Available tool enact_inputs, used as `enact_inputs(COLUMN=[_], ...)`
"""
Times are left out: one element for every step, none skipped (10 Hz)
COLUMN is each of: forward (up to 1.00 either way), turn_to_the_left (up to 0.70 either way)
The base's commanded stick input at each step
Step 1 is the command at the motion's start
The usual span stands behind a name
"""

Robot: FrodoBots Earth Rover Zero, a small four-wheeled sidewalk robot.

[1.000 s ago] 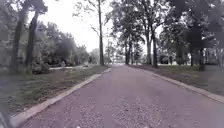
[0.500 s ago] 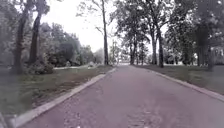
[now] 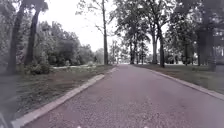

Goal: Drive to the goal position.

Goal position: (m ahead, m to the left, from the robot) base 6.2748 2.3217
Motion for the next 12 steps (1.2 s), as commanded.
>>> enact_inputs(forward=[0.7, 0.7, 0.7, 0.7, 0.7, 0.7, 0.7, 0.7, 0.7, 0.7, 0.7, 0.7], turn_to_the_left=[0.0, 0.0, 0.0, -0.01, -0.01, 0.0, -0.01, 0.0, 0.0, 0.0, -0.01, -0.01])
